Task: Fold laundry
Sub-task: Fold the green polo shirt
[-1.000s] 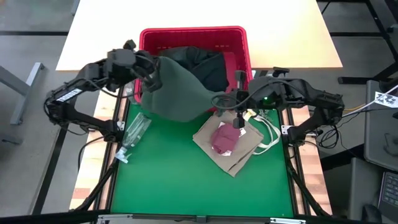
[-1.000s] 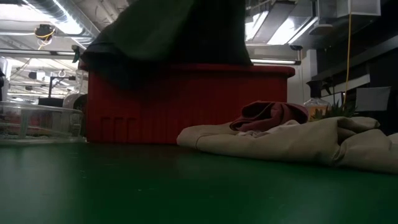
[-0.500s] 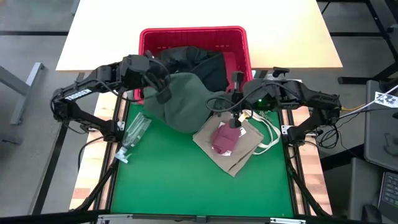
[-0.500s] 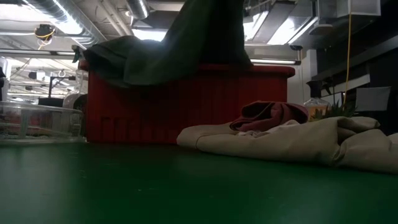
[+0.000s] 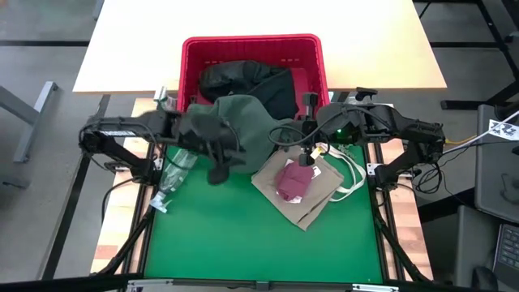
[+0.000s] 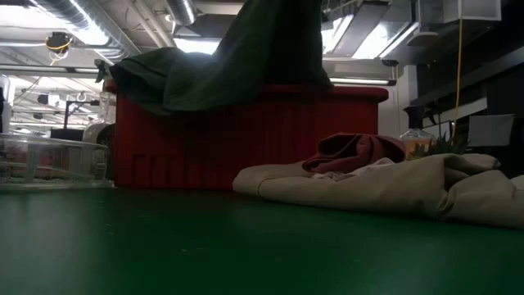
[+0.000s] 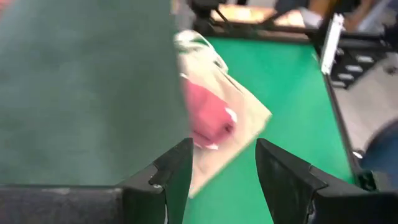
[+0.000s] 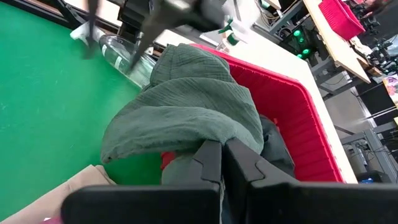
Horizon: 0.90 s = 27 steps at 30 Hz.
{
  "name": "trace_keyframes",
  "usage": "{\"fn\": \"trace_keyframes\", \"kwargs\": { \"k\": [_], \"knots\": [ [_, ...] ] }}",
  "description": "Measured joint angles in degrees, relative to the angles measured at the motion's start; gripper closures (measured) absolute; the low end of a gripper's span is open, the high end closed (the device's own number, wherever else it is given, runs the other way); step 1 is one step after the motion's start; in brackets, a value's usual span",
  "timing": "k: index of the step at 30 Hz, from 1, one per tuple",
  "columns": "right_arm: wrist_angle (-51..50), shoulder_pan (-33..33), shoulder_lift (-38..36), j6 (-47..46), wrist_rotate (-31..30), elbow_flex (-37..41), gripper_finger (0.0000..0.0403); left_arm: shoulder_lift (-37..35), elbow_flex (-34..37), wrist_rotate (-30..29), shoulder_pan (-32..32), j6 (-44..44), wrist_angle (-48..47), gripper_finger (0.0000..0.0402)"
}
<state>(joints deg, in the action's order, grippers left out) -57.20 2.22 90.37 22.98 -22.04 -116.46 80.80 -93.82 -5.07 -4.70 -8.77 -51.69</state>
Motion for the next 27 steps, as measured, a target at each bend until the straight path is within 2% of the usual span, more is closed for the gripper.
{"fn": "trace_keyframes", "kwargs": {
  "k": [4,10,18,22,27],
  "knots": [
    [0.0,0.0,0.0,0.0,0.0,0.0,0.0401,3.0,0.0,-2.8,-4.1,-5.7,-0.4,0.0233],
    [0.0,0.0,0.0,0.0,0.0,0.0,0.0401,8.1,0.0,-13.7,-9.3,-11.8,-0.3,0.0233],
    [0.0,0.0,0.0,0.0,0.0,0.0,0.0389,17.0,0.0,-20.3,-12.7,-19.5,-0.1,0.0233],
    [0.0,0.0,0.0,0.1,0.0,0.0,0.0393,22.2,0.0,-27.0,-14.1,-23.7,-0.2,0.0233],
    [0.0,0.0,0.0,0.1,0.0,0.0,0.0392,26.6,0.0,-38.2,-15.2,-30.5,-0.2,0.0233]
  ]
}}
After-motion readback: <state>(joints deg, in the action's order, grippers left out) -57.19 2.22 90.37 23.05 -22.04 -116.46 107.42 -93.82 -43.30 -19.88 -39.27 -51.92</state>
